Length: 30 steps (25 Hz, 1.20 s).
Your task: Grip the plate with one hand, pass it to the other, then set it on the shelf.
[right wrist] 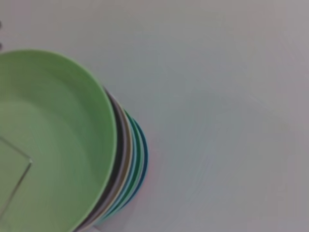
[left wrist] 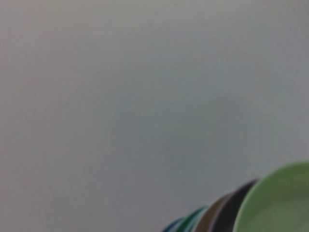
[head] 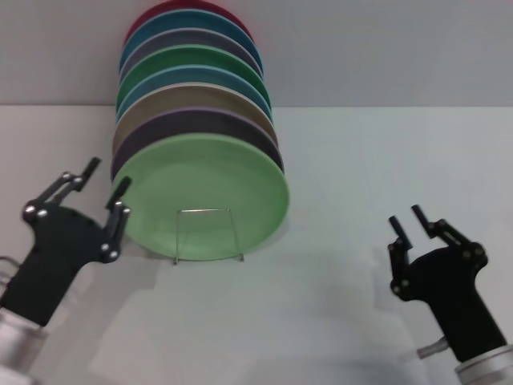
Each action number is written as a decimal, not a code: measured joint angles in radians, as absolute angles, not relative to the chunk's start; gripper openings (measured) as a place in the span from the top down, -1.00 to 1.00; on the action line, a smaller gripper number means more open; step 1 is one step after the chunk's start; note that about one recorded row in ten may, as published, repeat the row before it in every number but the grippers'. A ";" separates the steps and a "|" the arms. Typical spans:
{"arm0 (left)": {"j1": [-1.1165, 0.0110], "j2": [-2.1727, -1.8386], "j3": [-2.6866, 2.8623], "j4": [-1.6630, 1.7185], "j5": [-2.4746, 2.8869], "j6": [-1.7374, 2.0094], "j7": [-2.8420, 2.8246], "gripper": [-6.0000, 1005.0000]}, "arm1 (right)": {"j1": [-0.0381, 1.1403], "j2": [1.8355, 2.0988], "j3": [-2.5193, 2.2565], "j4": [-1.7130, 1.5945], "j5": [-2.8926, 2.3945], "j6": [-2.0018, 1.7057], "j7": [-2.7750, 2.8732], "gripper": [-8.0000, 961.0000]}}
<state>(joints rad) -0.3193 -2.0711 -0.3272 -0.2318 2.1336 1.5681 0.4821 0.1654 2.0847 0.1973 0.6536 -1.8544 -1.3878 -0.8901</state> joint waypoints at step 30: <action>-0.229 -2.074 -0.545 -0.247 2.120 1.514 -0.181 -0.58 | 0.365 2.081 0.351 0.267 -1.846 -1.548 -0.039 -0.13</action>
<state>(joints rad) -0.2287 -2.0740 -0.5451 -0.2471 2.1204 1.5140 -0.1810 0.3647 2.0810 0.3508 0.2671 -1.8457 -1.5477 -0.0385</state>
